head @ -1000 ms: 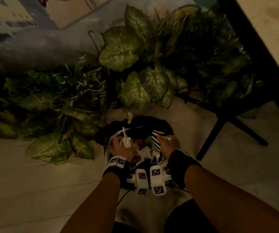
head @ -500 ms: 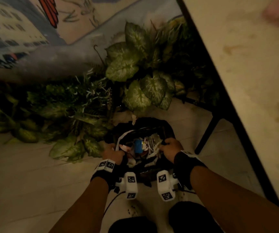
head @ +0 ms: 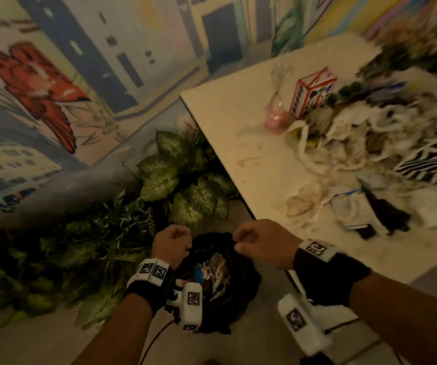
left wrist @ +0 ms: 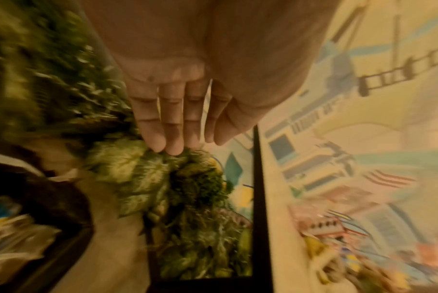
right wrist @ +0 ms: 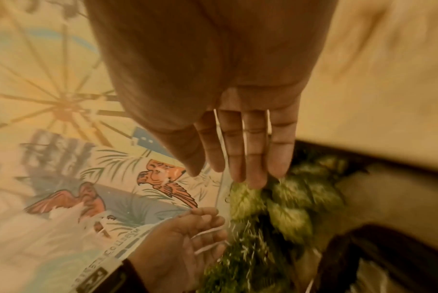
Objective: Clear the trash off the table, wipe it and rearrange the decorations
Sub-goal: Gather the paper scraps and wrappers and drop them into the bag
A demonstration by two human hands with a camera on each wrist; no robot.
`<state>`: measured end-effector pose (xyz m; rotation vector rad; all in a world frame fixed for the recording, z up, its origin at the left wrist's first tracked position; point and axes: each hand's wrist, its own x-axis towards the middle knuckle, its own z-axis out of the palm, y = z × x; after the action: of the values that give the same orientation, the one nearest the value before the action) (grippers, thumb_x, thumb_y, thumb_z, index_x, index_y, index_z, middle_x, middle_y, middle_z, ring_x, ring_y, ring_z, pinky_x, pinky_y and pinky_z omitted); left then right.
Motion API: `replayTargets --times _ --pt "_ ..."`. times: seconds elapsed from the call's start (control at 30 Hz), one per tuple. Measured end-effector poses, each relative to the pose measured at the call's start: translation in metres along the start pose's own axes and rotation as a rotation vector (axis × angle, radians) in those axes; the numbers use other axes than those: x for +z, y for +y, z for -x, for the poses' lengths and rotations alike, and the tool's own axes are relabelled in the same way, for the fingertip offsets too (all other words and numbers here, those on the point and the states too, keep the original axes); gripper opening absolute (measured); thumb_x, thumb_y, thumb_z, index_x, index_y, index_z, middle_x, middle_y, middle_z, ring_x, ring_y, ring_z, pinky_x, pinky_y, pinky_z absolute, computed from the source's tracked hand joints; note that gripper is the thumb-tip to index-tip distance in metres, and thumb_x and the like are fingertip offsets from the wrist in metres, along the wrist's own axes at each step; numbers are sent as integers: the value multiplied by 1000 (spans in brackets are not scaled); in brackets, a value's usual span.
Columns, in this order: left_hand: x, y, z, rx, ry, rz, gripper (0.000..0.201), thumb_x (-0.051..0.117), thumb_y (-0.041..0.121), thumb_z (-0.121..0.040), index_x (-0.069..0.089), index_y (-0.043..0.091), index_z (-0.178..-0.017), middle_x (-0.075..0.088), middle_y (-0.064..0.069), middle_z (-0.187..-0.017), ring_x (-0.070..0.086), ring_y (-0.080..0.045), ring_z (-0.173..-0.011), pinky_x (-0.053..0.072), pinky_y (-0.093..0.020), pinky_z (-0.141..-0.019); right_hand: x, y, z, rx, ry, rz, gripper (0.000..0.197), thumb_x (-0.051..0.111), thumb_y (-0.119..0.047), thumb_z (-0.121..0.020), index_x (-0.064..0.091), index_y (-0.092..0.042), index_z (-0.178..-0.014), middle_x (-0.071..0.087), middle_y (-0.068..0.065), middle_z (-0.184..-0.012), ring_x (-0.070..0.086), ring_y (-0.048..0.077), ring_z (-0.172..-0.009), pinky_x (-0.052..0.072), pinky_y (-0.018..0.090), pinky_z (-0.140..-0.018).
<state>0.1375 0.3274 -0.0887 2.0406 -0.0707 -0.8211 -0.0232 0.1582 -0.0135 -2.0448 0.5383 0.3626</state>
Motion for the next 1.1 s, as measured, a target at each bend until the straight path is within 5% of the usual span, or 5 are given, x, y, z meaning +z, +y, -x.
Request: replayTargets --times 0.2,0.43,0.6,0.73,1.1 --pt "69 83 22 224 -38 -103 8 59 4 -87 64 10 -89 64 -10 -78 60 -21 -69 51 -29 -59 -131 65 50 26 86 201 10 67 -30 -85 66 -25 -93 64 -11 -91 58 1 -78 45 18 -70" --pt "172 126 35 264 -20 -242 17 66 14 -85 60 19 -100 60 1 -95 59 -22 -89 55 -41 -81 -224 140 62 126 74 419 22 71 -30 -81 64 -23 -100 66 -2 -107 57 11 -86 44 23 -76" --pt "223 141 42 259 -96 -558 55 66 28 -84 44 29 -134 47 -1 -133 51 -23 -117 45 -31 -92 -245 163 71 191 3 517 45 70 -34 -81 54 -22 -121 50 0 -128 50 19 -114 44 30 -95" --pt "244 139 40 229 -168 -832 94 72 43 -73 15 37 -147 23 -4 -151 32 -31 -135 39 -45 -106 -246 180 72 234 -37 545 61 72 -42 -77 45 -27 -129 37 1 -141 39 22 -129 38 36 -106" --pt "302 151 65 77 -124 -907 120 61 83 -54 4 34 -148 14 -8 -148 19 -39 -136 32 -53 -107 -256 203 82 209 208 745 67 68 -44 -74 40 -31 -133 31 2 -142 29 27 -131 37 43 -105"
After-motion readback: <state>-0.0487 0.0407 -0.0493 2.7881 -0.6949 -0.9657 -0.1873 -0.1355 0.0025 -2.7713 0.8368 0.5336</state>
